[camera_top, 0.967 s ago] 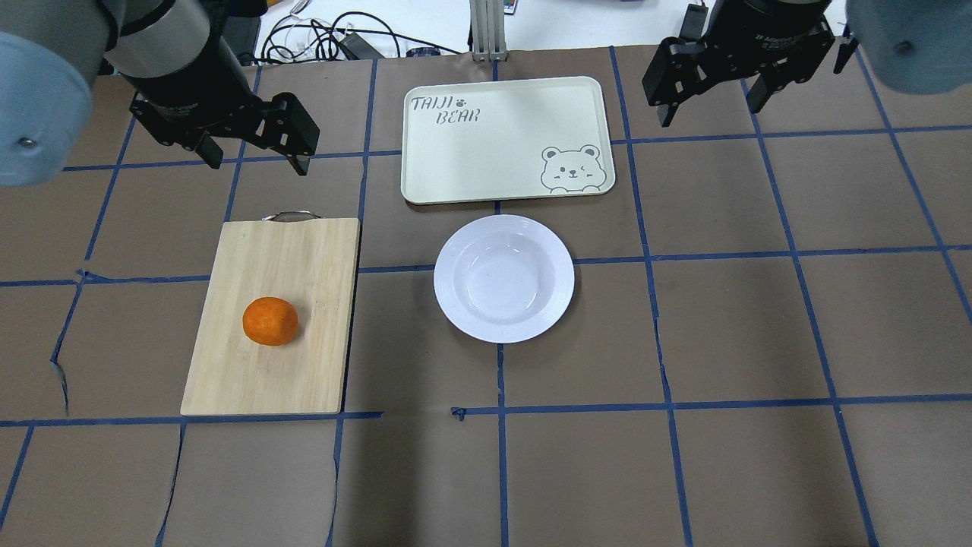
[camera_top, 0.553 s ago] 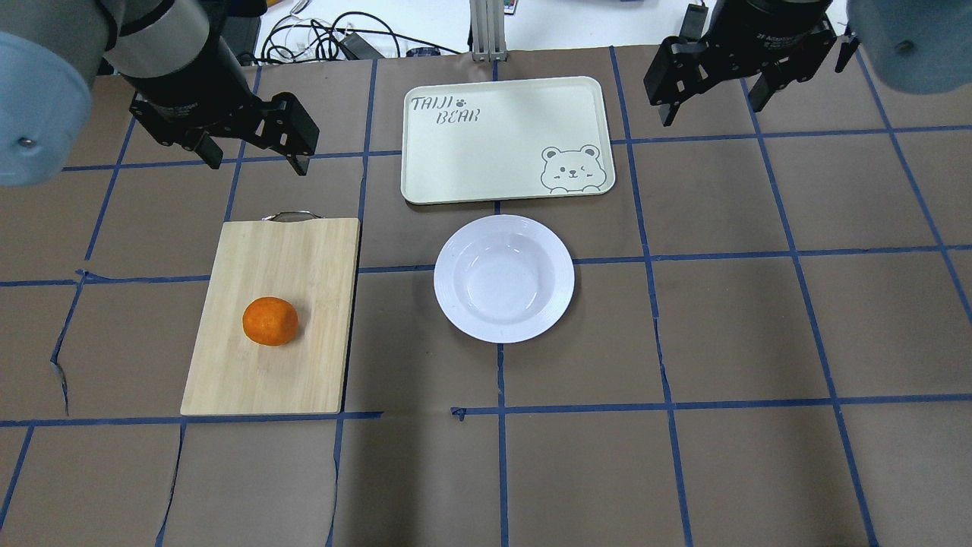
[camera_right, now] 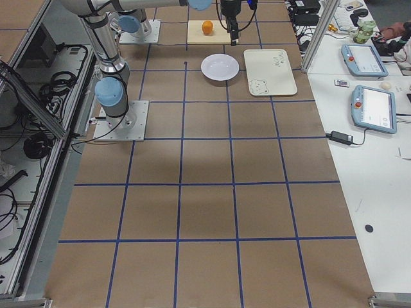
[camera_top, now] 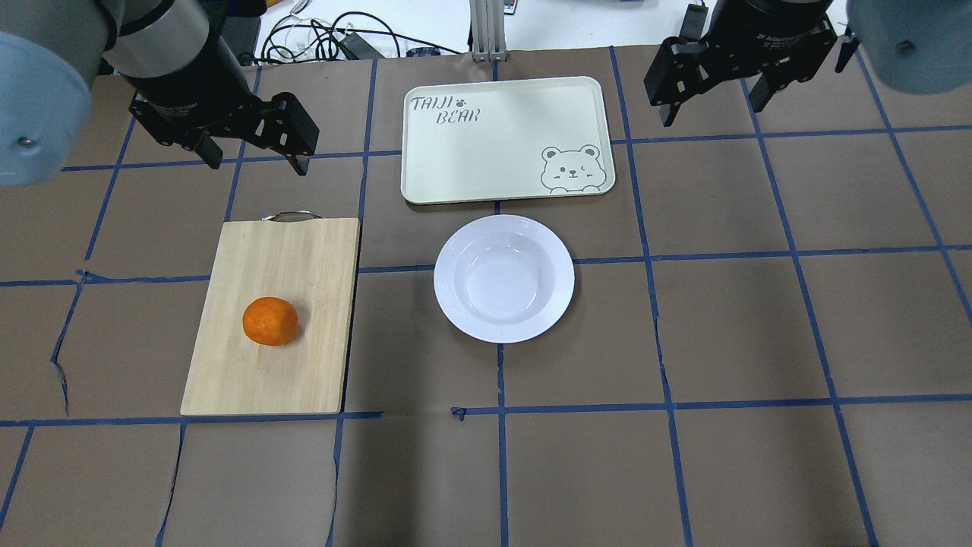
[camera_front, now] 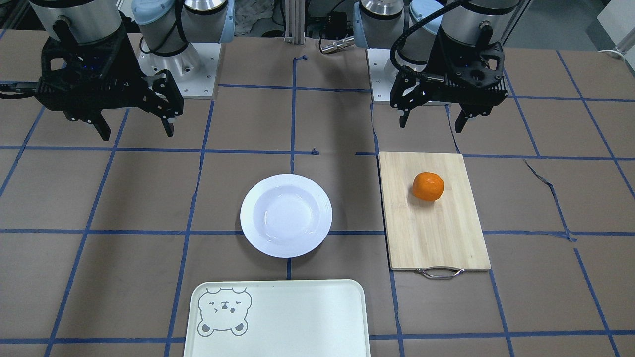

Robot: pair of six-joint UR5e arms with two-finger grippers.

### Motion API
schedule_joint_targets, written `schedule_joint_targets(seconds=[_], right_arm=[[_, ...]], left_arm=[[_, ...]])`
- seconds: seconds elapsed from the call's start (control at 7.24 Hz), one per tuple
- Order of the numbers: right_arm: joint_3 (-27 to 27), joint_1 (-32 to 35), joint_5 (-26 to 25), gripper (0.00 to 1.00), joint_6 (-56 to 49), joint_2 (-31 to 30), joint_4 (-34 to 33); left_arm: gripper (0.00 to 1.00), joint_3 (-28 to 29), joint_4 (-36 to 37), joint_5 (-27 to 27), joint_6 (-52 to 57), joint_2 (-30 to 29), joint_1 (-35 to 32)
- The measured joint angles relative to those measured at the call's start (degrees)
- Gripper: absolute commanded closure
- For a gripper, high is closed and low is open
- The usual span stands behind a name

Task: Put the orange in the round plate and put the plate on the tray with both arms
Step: 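Lower the left gripper onto the orange on the cutting board and close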

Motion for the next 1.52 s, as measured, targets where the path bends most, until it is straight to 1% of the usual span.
schedule_joint_targets(seconds=[0.41,0.55,0.97,1.11,1.38,1.52], right_arm=[[0.0,0.0,0.1,0.00,0.1,0.0,0.0],[0.0,0.0,0.1,0.00,0.1,0.0,0.0],[0.0,-0.1,0.1,0.00,0.2,0.0,0.1],[0.0,-0.1,0.0,0.00,0.2,0.0,0.0],[0.0,-0.1,-0.1,0.00,0.2,-0.1,0.1],[0.0,-0.1,-0.1,0.00,0.2,-0.1,0.0]], left_arm=[[0.00,-0.9,-0.3,0.2,0.0,-0.1,0.2],[0.00,-3.3,-0.2,0.3,-0.1,-0.3,1.0],[0.00,-14.2,1.8,1.7,0.8,-1.7,6.5],[0.00,-17.6,4.1,3.3,2.4,-2.5,8.0],[0.00,-24.6,12.9,4.9,4.3,-5.1,9.9],[0.00,-26.8,16.0,5.4,4.7,-7.1,10.3]])
